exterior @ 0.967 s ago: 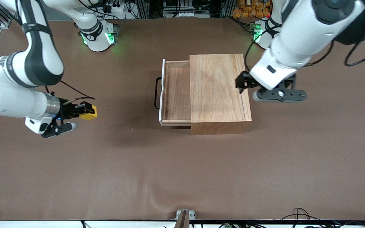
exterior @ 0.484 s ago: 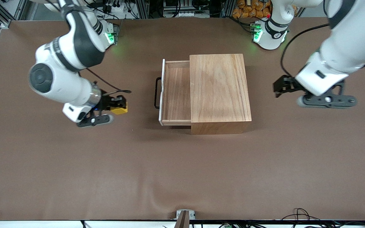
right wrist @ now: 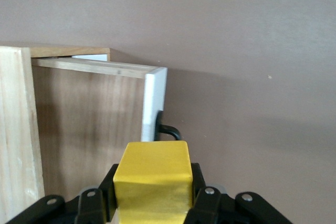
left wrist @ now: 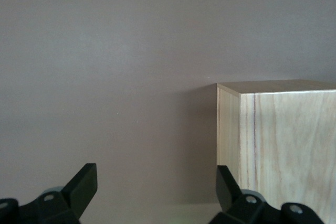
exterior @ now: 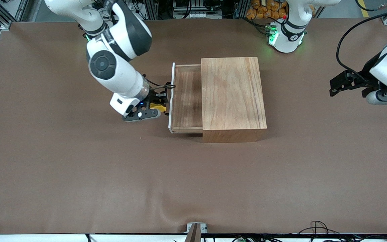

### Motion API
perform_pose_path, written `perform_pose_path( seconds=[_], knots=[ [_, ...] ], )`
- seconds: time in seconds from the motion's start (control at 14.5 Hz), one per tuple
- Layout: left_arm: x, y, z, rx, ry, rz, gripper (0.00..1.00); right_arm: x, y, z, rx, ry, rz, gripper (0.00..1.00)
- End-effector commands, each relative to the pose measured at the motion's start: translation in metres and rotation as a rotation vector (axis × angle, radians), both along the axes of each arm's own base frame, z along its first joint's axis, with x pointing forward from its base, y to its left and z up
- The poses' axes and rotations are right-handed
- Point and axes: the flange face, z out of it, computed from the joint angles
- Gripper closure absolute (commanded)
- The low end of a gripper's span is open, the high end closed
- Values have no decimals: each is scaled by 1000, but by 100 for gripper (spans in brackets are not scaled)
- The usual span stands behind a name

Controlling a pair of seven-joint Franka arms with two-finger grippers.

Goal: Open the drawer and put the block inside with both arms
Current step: 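Carry the yellow cube with the right gripper and lower it into the drawer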

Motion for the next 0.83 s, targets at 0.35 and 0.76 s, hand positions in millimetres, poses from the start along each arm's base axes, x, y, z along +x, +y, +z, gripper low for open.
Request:
perform_pose_path(
  seconds=[0.35,0.76],
  knots=[
    [-41,45,1,53,-86,-5,0,-17,80,-43,-66,-14,32,94],
    [-17,45,9,39,-109,12,0,-30,104,-69,-93,-10,71,88]
  ],
)
